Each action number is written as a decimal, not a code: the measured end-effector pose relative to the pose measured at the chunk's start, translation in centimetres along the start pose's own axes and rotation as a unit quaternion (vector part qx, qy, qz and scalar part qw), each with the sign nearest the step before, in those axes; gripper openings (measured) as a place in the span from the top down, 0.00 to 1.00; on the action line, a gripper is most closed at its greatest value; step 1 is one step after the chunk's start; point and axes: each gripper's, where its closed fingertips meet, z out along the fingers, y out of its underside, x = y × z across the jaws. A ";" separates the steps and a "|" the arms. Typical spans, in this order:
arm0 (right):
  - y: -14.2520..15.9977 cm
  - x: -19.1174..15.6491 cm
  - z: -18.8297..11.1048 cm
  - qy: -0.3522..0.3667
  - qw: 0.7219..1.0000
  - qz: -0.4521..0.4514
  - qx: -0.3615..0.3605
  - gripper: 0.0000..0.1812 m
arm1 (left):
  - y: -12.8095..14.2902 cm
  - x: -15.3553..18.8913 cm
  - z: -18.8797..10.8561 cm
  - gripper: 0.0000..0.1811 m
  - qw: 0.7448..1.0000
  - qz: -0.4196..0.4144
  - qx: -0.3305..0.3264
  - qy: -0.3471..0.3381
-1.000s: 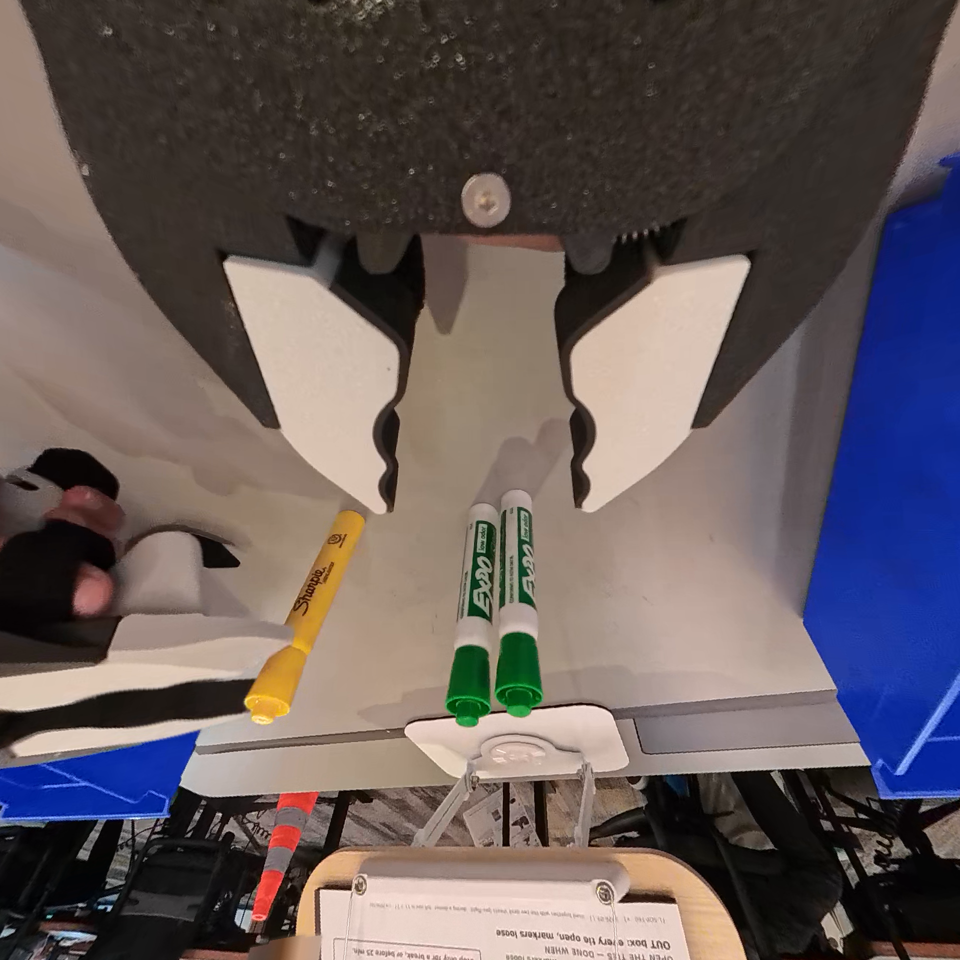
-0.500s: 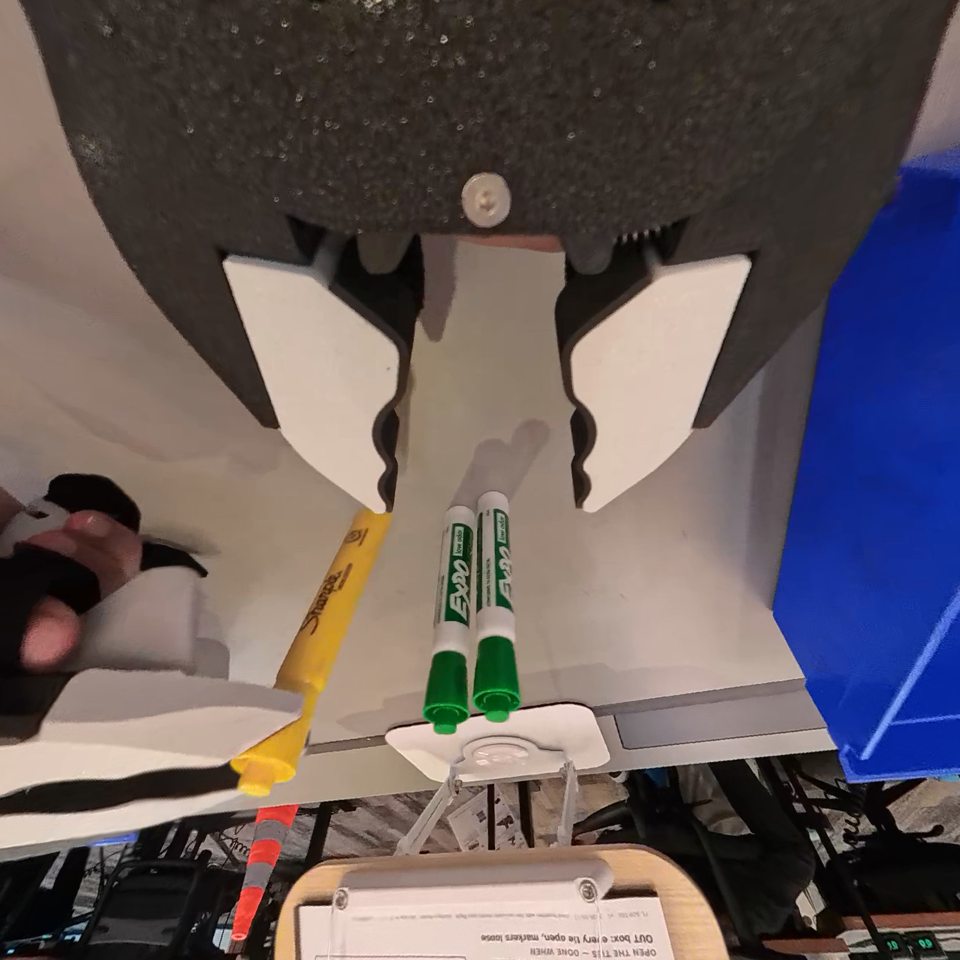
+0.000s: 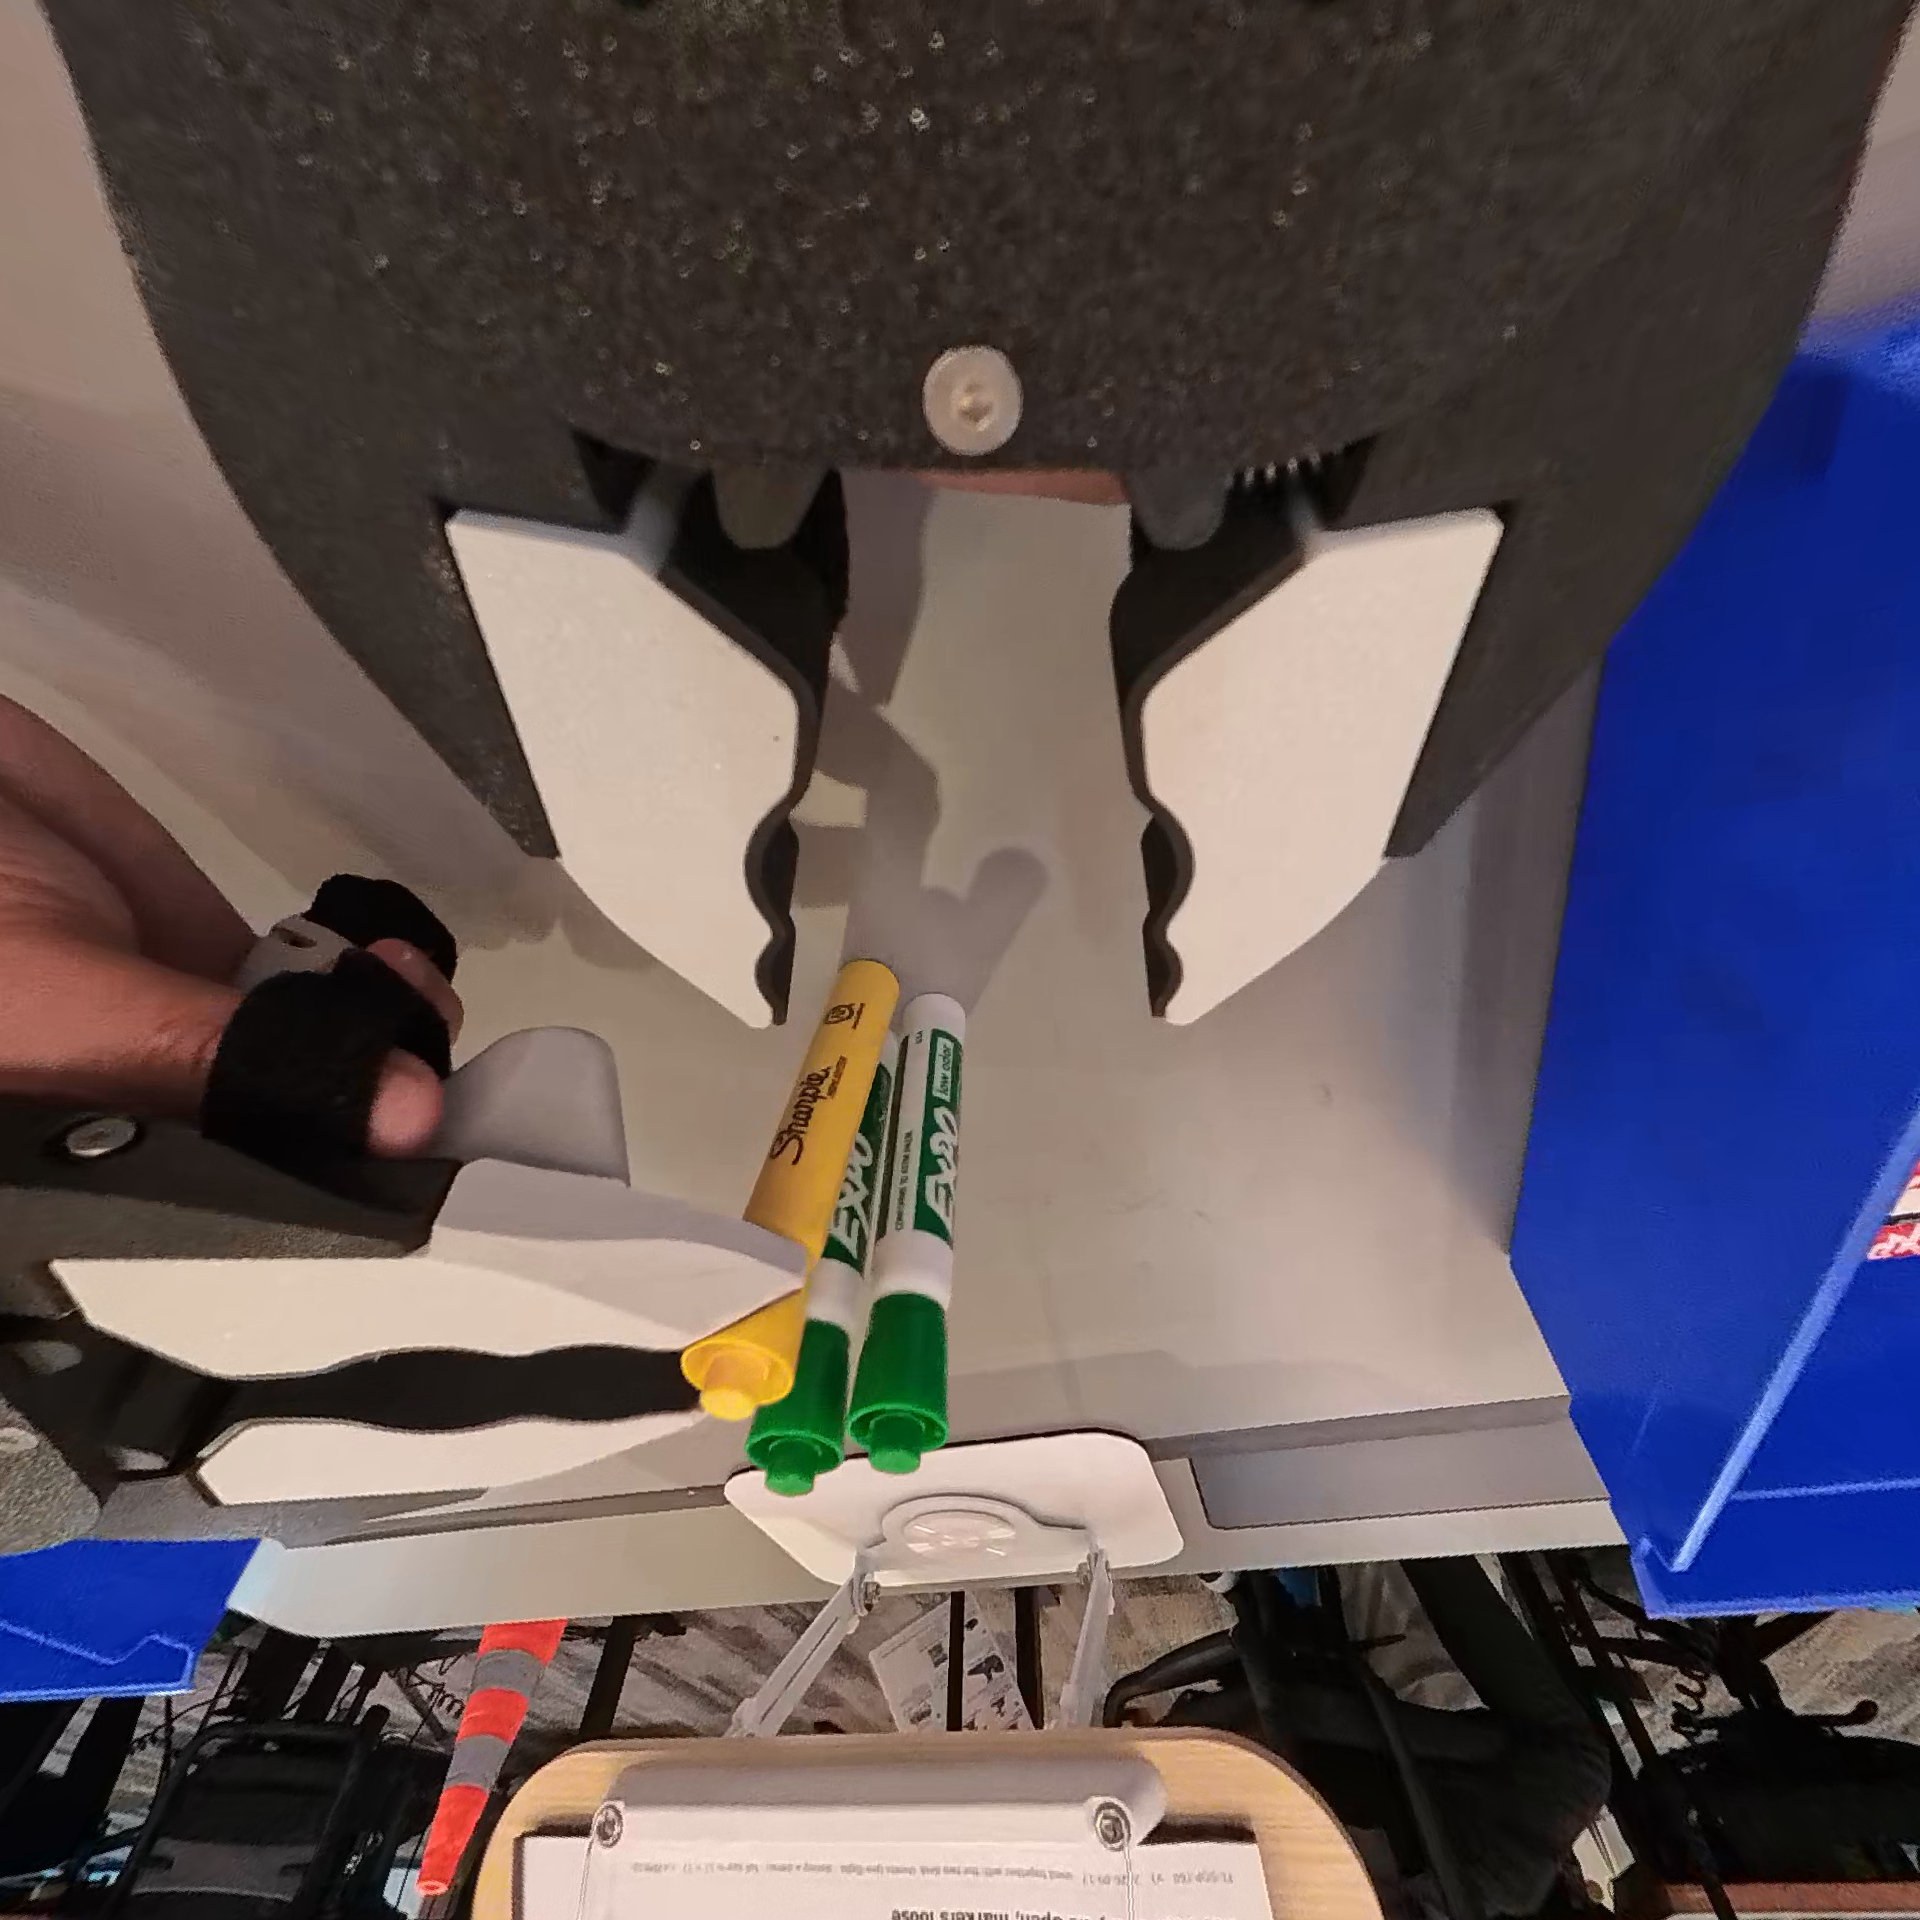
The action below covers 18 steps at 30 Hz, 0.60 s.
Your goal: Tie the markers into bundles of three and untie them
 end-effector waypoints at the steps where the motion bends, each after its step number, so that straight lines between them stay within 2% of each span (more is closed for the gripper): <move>1: 0.0 0.1 0.0 0.001 1.000 0.000 0.001 0.90 | 0.1 0.0 0.0 0.65 1.000 -0.001 -0.001 0.001; 18: -0.4 0.2 0.2 -0.002 1.000 0.011 0.007 0.86 | 0.6 0.4 0.3 0.64 1.000 -0.001 -0.011 0.009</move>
